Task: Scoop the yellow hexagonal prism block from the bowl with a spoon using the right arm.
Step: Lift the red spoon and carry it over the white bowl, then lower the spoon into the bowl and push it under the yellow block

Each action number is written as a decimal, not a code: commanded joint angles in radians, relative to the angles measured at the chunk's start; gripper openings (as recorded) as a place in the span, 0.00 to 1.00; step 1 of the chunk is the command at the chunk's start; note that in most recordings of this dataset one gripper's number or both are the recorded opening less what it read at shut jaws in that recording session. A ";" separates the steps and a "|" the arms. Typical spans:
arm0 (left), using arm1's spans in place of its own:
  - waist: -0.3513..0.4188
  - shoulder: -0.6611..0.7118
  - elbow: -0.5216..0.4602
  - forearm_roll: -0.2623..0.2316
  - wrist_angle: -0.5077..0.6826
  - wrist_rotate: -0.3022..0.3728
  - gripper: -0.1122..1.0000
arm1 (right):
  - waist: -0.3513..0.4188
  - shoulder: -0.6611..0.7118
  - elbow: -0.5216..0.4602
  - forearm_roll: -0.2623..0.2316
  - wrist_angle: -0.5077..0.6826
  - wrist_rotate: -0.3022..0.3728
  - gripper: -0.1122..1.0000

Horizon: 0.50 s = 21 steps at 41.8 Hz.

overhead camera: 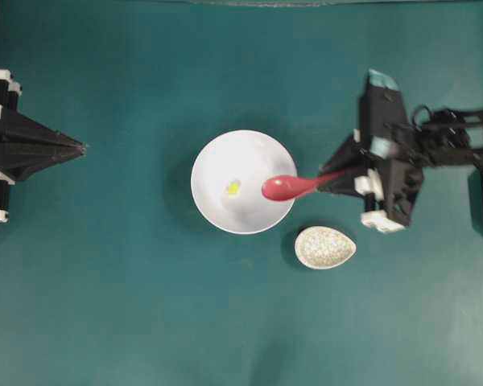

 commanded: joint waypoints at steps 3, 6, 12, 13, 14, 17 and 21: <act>0.002 0.011 -0.018 0.002 -0.011 0.000 0.10 | -0.040 0.066 -0.101 -0.023 0.091 0.002 0.30; 0.002 0.011 -0.017 0.002 -0.011 0.000 0.10 | -0.054 0.117 -0.150 -0.040 0.138 0.002 0.30; 0.002 0.012 -0.017 0.002 -0.006 0.000 0.10 | -0.058 0.201 -0.244 -0.092 0.216 0.008 0.30; 0.002 0.012 -0.017 0.002 -0.006 0.000 0.10 | -0.058 0.210 -0.255 -0.097 0.225 0.009 0.30; 0.002 0.014 -0.017 0.002 -0.006 0.000 0.10 | -0.058 0.224 -0.270 -0.104 0.239 0.008 0.30; 0.002 0.014 -0.017 0.002 -0.006 0.000 0.10 | -0.058 0.253 -0.298 -0.112 0.267 0.009 0.30; 0.002 0.012 -0.017 0.002 -0.005 0.000 0.10 | -0.058 0.293 -0.322 -0.115 0.293 0.009 0.30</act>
